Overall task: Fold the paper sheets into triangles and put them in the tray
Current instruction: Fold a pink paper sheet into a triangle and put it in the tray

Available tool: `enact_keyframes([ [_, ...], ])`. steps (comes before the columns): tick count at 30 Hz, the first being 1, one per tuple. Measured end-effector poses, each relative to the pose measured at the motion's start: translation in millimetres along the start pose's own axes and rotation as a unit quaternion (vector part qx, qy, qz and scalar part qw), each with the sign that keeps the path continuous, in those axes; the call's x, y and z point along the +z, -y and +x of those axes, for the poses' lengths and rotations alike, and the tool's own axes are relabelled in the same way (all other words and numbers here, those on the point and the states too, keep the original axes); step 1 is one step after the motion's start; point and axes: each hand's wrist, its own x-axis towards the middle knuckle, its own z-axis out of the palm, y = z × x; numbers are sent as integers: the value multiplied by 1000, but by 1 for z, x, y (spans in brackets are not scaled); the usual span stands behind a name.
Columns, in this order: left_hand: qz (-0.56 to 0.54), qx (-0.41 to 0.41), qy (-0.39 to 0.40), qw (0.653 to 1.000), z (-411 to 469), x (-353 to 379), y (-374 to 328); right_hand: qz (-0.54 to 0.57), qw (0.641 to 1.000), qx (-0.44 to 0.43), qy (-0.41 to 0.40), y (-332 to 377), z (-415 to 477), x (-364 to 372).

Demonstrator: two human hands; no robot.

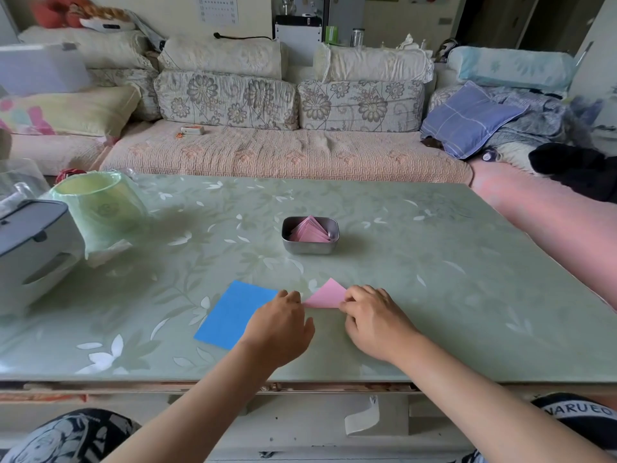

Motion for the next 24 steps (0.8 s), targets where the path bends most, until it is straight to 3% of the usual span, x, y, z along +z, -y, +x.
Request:
enact_keyframes([
  [6, -25, -32, -33, 999, 3, 2, 3, 3, 1000, 0, -7, -1, 0, 2],
  [10, -65, 49, -126, 989, 9, 1, -3, -4, 1000, 0, -6, -2, 3, 3],
  [14, -87, 159, -48, 982, 14, 13, -14, -8, 1000, -3, -6, -3, 2, 4],
  [24, -54, 144, -43, 987, 15, 21, -22, -4, 1000, 14, -9, -5, -3, 2],
])
